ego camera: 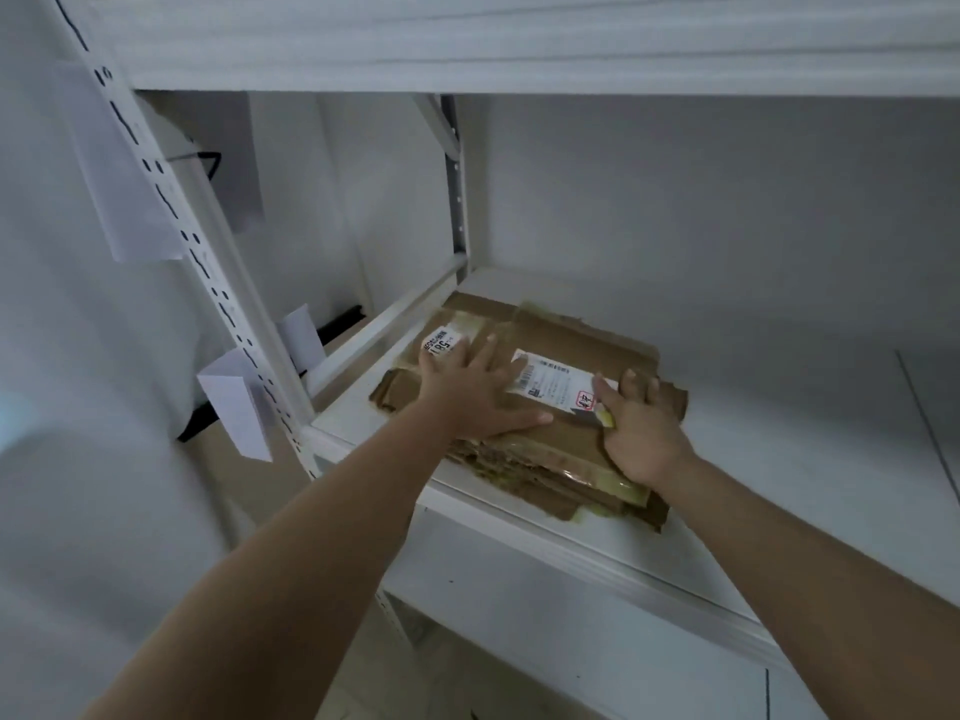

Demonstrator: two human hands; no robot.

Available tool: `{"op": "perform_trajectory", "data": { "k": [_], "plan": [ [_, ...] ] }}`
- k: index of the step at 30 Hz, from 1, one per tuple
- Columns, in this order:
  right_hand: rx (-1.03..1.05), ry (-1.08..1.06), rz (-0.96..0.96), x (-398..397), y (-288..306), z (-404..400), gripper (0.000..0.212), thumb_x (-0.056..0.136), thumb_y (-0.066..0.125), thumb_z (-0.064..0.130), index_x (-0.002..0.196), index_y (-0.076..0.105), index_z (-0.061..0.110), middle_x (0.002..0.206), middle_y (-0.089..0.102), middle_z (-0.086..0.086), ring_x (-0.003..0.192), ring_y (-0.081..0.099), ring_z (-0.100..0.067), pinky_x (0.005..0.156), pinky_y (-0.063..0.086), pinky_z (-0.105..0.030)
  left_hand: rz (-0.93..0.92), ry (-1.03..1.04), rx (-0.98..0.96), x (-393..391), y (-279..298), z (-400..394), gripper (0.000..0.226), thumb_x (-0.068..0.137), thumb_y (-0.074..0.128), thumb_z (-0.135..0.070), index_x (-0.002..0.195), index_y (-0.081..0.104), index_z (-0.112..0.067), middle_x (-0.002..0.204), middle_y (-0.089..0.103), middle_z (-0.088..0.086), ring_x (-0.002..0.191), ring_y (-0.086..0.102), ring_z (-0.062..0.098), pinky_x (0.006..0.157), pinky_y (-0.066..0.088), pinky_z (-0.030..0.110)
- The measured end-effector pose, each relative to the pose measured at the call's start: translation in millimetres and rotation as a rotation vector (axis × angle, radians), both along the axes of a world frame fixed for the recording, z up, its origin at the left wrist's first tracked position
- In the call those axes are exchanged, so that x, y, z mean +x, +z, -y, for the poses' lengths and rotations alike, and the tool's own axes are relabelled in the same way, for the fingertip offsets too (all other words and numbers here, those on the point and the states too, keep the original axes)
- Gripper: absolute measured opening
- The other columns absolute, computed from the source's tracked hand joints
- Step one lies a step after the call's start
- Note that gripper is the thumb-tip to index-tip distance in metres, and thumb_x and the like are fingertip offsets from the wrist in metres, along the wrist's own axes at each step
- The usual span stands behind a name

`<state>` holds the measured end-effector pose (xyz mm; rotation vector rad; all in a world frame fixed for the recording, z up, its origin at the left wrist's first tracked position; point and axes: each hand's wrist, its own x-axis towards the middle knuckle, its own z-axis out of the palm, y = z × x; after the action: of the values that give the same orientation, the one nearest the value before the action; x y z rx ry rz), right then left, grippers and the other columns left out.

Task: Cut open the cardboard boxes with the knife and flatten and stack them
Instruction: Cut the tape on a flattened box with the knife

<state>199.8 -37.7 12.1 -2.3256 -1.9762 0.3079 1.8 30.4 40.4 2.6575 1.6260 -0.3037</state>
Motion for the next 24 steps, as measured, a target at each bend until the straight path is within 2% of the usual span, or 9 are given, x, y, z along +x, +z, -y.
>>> {"op": "perform_trajectory", "data": {
  "k": [3, 12, 14, 18, 20, 21, 23, 24],
  "plan": [
    [0.064, -0.024, 0.025, -3.0, -13.6, 0.2, 0.064, 0.093, 0.042, 0.029, 0.151, 0.014, 0.026, 0.158, 0.008, -0.011, 0.143, 0.002, -0.040, 0.114, 0.018, -0.050, 0.086, -0.005, -0.006, -3.9, -18.6, -7.6, 0.098, 0.060, 0.011, -0.093, 0.148, -0.001, -0.051, 0.161, -0.012, -0.005, 0.148, -0.006, 0.029, 0.110, -0.003, 0.066],
    [0.196, -0.053, -0.015, -15.0, -25.7, 11.6, 0.069, 0.094, 0.046, 0.031, 0.152, 0.009, 0.021, 0.159, -0.003, -0.011, 0.144, -0.010, -0.039, 0.117, 0.005, -0.044, 0.271, -0.022, 0.088, -12.5, -51.8, -15.0, 0.096, 0.057, 0.011, -0.097, 0.144, 0.000, -0.058, 0.161, -0.008, -0.011, 0.148, -0.008, 0.021, 0.114, 0.000, 0.062],
    [0.180, -0.050, -0.030, -13.4, -25.3, 11.0, 0.068, 0.095, 0.045, 0.031, 0.152, 0.009, 0.022, 0.159, -0.003, -0.011, 0.144, -0.011, -0.039, 0.118, 0.006, -0.045, 0.270, -0.015, 0.080, -11.3, -47.7, -14.2, 0.098, 0.056, 0.010, -0.098, 0.145, 0.000, -0.057, 0.161, -0.008, -0.011, 0.148, -0.009, 0.021, 0.114, 0.000, 0.062],
    [0.084, -0.011, -0.154, -1.1, -12.8, 6.2, 0.055, 0.100, 0.036, 0.031, 0.151, 0.015, 0.024, 0.160, -0.001, -0.009, 0.144, -0.011, -0.037, 0.117, 0.006, -0.046, 0.142, -0.008, 0.056, -5.8, -27.3, -5.0, 0.100, 0.060, 0.013, -0.095, 0.148, -0.001, -0.051, 0.162, -0.011, -0.005, 0.148, -0.009, 0.027, 0.112, -0.007, 0.064],
    [0.068, -0.016, -0.286, 9.6, -2.6, 6.4, 0.046, 0.101, 0.035, 0.030, 0.147, 0.029, 0.025, 0.160, 0.009, -0.005, 0.146, -0.003, -0.032, 0.117, 0.010, -0.044, 0.087, -0.020, 0.066, -1.4, -15.5, -1.8, 0.096, 0.068, 0.021, -0.091, 0.150, 0.002, -0.046, 0.162, -0.011, 0.000, 0.148, -0.008, 0.031, 0.111, -0.006, 0.067],
    [0.103, -0.044, -0.341, 14.6, 2.5, 8.9, 0.042, 0.101, 0.036, 0.029, 0.142, 0.038, 0.025, 0.158, 0.020, -0.005, 0.146, 0.009, -0.031, 0.115, 0.018, -0.043, 0.068, -0.027, 0.076, 1.2, -9.8, -0.2, 0.094, 0.072, 0.028, -0.088, 0.151, 0.004, -0.043, 0.162, -0.011, 0.002, 0.148, -0.008, 0.032, 0.111, -0.005, 0.067],
    [0.250, -0.135, -0.368, 22.8, 9.3, 18.7, 0.032, 0.099, 0.039, 0.024, 0.127, 0.055, 0.023, 0.138, 0.050, -0.010, 0.128, 0.043, -0.033, 0.100, 0.040, -0.039, 0.057, -0.031, 0.088, 6.4, -0.4, 2.9, 0.089, 0.078, 0.039, -0.081, 0.152, 0.013, -0.038, 0.162, -0.009, 0.003, 0.148, -0.006, 0.032, 0.109, -0.003, 0.068],
    [0.323, -0.184, -0.357, 25.8, 11.7, 25.2, 0.029, 0.097, 0.041, 0.020, 0.119, 0.059, 0.018, 0.124, 0.059, -0.013, 0.115, 0.051, -0.035, 0.089, 0.045, -0.037, 0.062, -0.033, 0.089, 8.9, 3.5, 4.8, 0.086, 0.081, 0.043, -0.077, 0.151, 0.018, -0.036, 0.162, -0.006, 0.003, 0.148, -0.004, 0.032, 0.110, -0.001, 0.068]
  ]
}}
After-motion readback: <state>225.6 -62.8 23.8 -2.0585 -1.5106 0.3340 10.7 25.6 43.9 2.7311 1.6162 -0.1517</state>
